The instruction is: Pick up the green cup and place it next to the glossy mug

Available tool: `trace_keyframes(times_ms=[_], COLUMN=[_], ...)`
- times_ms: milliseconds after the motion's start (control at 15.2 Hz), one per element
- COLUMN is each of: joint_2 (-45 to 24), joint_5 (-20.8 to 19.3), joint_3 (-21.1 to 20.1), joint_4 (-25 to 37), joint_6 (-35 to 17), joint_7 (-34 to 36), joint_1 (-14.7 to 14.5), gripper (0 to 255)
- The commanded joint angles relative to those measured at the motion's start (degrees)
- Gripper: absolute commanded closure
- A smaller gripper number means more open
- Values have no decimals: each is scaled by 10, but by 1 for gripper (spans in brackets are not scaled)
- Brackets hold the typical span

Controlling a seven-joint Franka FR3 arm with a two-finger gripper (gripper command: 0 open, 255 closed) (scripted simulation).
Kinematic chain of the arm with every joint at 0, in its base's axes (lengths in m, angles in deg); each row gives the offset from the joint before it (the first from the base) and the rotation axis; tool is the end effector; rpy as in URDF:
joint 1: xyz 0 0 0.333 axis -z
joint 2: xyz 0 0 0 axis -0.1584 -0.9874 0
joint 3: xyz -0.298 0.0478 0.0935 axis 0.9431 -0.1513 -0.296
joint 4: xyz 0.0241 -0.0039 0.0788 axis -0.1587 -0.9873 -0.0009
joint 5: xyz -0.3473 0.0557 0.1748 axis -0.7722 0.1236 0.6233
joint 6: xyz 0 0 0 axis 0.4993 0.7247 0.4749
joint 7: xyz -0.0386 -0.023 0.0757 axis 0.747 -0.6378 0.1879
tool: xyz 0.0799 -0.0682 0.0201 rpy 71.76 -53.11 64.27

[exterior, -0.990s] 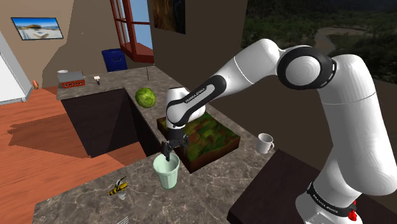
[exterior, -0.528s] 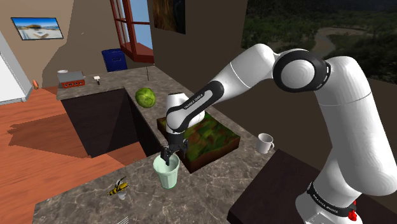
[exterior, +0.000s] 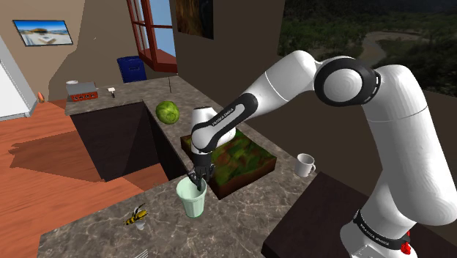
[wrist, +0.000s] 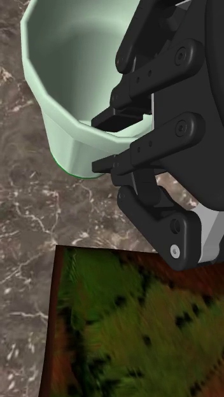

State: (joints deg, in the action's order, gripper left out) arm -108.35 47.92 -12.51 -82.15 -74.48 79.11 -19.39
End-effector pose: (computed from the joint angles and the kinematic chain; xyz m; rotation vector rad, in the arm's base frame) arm 0.5929 0.2437 0.1979 -2.9209 0.0357 0.2841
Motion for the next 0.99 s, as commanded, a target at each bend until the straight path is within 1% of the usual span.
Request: trace_keyframes(times_ms=[0, 396, 924], joint_2=[0, 0, 43], joint_5=[0, 0, 2], joint_3=[0, 0, -3], joint_4=[0, 0, 0], joint_6=[0, 0, 42], joint_7=[0, 0, 8], joint_1=[0, 0, 4], gripper=[255, 255, 255])
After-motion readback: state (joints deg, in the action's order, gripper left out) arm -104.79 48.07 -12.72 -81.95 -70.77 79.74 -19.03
